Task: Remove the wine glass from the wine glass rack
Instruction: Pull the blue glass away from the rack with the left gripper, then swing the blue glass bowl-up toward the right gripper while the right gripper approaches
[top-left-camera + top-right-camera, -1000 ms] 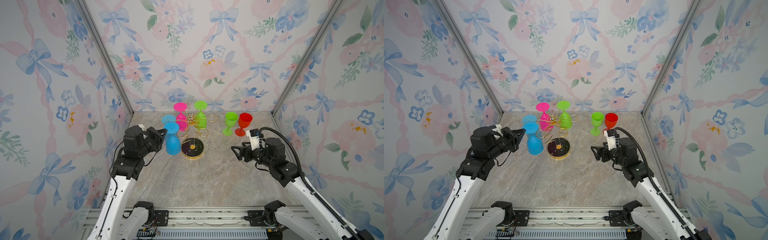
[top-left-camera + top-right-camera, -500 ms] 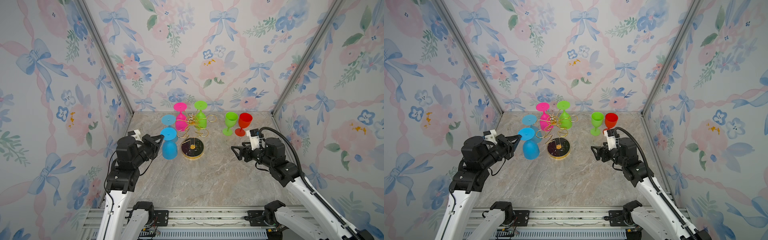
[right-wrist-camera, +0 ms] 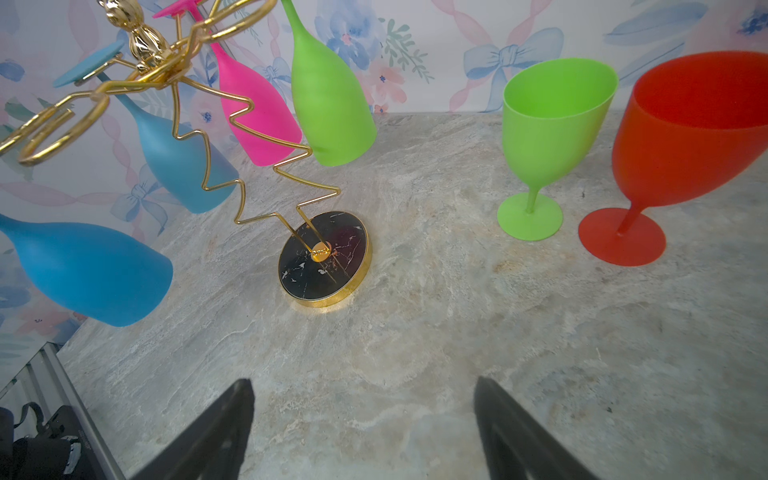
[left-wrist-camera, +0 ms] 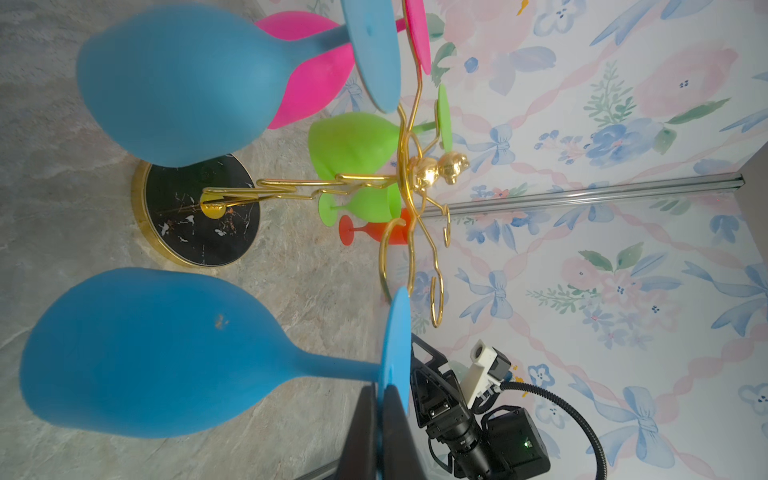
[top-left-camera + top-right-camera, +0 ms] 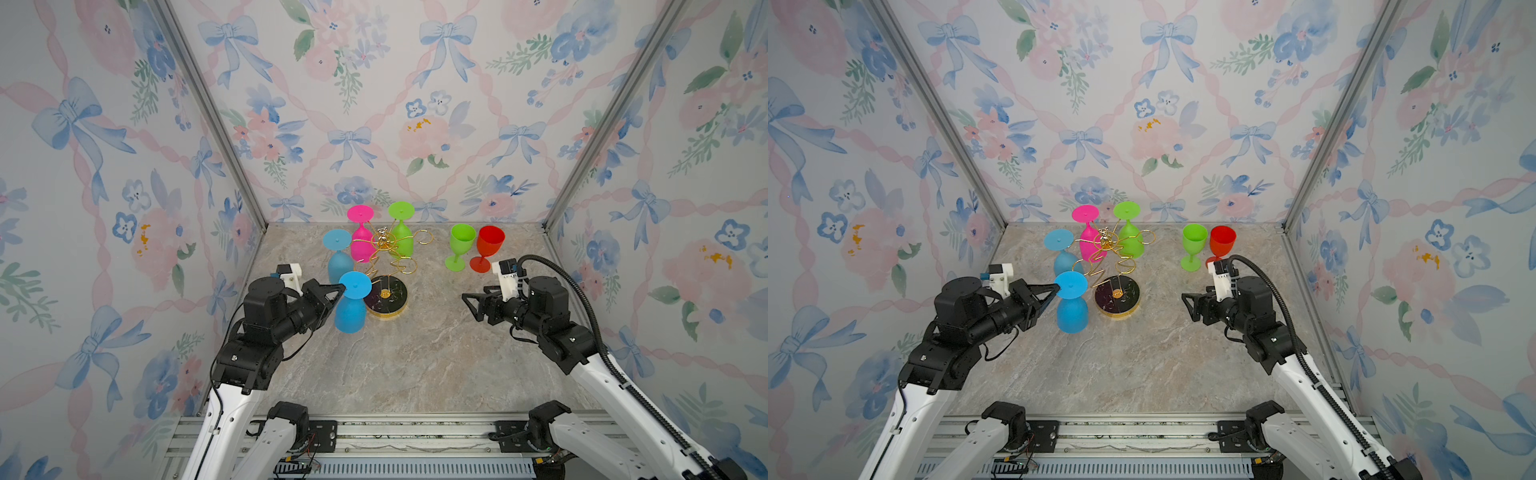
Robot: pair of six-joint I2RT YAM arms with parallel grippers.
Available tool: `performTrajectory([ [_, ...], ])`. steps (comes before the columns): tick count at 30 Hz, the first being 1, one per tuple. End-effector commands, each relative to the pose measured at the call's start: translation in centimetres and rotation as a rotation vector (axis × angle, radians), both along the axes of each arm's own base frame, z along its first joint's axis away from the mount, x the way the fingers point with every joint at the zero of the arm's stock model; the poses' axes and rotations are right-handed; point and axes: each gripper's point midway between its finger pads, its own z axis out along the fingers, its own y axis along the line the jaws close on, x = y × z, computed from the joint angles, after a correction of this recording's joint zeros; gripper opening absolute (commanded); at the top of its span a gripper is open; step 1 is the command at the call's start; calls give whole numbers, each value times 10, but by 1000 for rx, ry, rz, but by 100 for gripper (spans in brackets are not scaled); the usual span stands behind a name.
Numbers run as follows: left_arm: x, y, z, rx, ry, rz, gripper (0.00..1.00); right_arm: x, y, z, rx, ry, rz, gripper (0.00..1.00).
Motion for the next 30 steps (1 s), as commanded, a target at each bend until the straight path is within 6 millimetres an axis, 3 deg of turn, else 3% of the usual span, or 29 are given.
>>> performTrajectory([
  [1,-7,-17,11,35,-52,-105,0,-2,4,-1,22,-2,6,85],
  [11,-15,-63,4,99,-63,-327,0,2,1,5,39,0,-27,85],
  [21,-36,-139,15,198,-187,-642,0,6,-12,1,3,24,-102,85],
  [30,-43,-192,8,366,-360,-748,0,5,-39,-5,-87,92,-217,86],
])
